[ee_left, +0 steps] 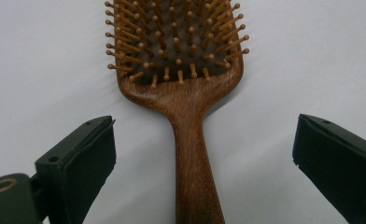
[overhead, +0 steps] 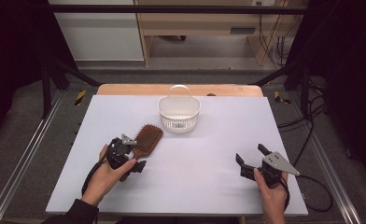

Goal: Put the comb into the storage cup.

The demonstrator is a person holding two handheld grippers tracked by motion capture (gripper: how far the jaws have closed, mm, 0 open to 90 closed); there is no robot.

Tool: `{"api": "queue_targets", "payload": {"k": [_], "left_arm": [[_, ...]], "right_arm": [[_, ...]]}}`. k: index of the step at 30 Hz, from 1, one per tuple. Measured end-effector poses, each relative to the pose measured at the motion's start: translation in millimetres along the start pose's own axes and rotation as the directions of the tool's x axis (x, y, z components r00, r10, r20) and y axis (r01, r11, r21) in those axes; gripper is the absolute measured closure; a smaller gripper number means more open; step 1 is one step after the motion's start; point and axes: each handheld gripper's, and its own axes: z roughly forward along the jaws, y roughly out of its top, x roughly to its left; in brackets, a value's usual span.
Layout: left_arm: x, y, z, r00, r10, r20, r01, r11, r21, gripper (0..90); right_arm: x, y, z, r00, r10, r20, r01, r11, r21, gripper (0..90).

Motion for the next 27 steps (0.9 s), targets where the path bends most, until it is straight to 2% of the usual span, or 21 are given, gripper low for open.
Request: {"api": "queue_targets", "payload": {"k": [9,17,24,27], "left_arm": [[0.5,-4.6,7.0,0.9999,-0.003,0.011,0.002,0.9986,0.052,5.9],[-2.5,-5.1,11.8,0.9993,0.028,0.025,-0.03,0.9959,0.085,6.2],[1.9,-3.8,13.3,0.9996,-0.002,0.029,-0.001,0.9954,0.096,9.5],[2.5,-1.0,13.5,0.9996,0.0,0.029,-0.003,0.9941,0.109,10.0]], "right_arm": [[0.3,-0.1,0.0,1.0,0.0,-0.002,0.0,1.0,0.001,6.8],[0.3,-0.1,0.2,1.0,0.0,-0.003,0.0,1.0,0.002,6.8],[0.3,-0.1,0.3,1.0,0.002,-0.004,-0.002,1.0,0.004,6.8],[0.3,-0.2,0.5,1.0,0.004,-0.004,-0.004,1.0,0.005,6.8]]}}
